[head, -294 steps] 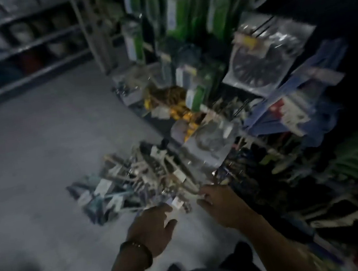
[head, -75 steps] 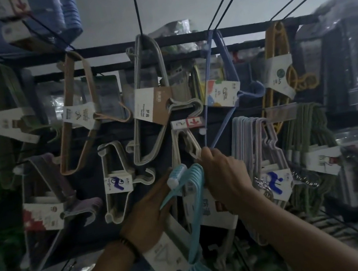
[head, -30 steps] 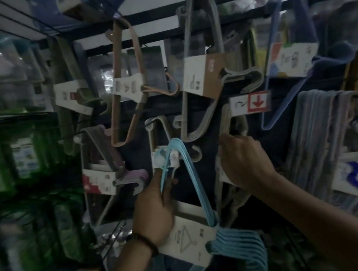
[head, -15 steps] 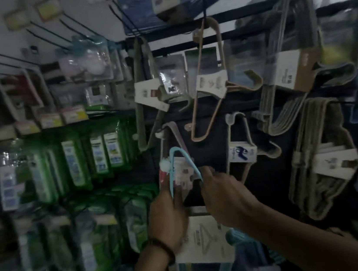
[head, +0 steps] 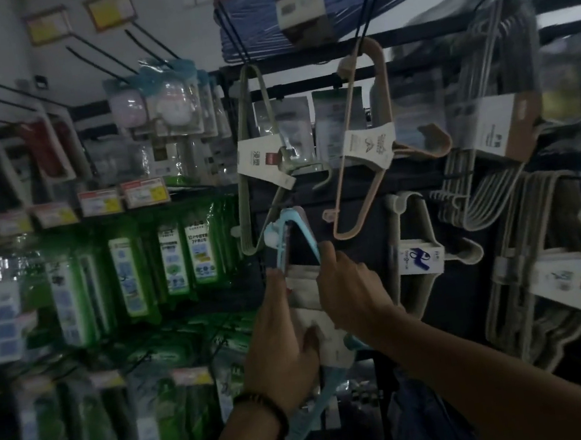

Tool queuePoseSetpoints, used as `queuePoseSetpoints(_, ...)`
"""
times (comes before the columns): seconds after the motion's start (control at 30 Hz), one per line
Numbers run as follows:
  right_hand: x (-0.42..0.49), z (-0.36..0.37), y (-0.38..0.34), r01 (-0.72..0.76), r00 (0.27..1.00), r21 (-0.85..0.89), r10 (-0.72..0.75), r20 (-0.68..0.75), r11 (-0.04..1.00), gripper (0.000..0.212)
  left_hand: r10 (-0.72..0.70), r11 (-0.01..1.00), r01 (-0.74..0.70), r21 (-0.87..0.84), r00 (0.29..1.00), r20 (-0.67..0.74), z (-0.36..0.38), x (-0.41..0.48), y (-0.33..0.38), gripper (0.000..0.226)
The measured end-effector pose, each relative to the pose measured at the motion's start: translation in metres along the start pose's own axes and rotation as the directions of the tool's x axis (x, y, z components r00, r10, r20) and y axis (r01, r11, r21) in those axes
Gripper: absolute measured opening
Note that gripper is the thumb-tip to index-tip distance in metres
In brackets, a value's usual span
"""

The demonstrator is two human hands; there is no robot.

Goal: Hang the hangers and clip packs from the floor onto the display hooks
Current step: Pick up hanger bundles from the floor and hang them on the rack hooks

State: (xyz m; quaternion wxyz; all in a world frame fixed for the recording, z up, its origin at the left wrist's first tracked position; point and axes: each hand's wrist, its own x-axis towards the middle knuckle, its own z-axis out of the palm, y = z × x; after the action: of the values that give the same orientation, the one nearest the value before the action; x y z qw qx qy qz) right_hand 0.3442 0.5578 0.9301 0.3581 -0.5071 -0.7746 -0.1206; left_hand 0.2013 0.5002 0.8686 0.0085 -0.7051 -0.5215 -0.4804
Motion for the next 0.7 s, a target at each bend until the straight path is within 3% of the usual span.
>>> queuePoseSetpoints(0.1,0.021,0.014,0.005,-0.027,0.999,-0.056,0.028,0.017,0.998,0.024,-0.001,0.997,-0.006,0.074,0.996,0.087,0.005,0.02,-0.008,0.108)
queuePoseSetpoints(0.27,0.056,0.036,0.008,-0.082,0.995,-0.036,0.084,0.061,0.996,0.031,-0.079,0.985,0.047,0.168,0.979,0.189,0.02,0.063,-0.027,0.107)
queuePoseSetpoints(0.4,0.07,0.06,0.018,-0.099,0.98,0.002,0.097,0.174,0.995,0.056,-0.124,0.968,0.069,0.24,0.968,0.22,0.039,0.077,-0.043,0.112)
queuePoseSetpoints(0.47,0.068,0.069,0.026,-0.109,0.968,0.003,0.106,0.228,0.994,0.068,-0.111,0.972,0.064,0.226,0.973,0.202,0.047,0.071,-0.052,0.116)
queuePoseSetpoints(0.57,0.065,0.073,0.034,-0.112,0.969,0.01,0.107,0.224,0.994,0.069,-0.09,0.979,0.073,0.19,0.993,0.082,0.055,0.063,-0.06,0.108)
queuePoseSetpoints(0.67,0.068,0.071,0.036,-0.123,0.96,0.027,0.112,0.256,0.992,0.067,-0.095,0.995,0.088,0.048,0.984,0.15,0.043,0.062,-0.046,0.104)
queuePoseSetpoints(0.7,0.066,0.069,0.036,-0.134,0.956,0.038,0.119,0.269,0.99,0.067,-0.057,0.993,0.038,0.108,0.982,0.179,0.039,0.062,-0.041,0.101)
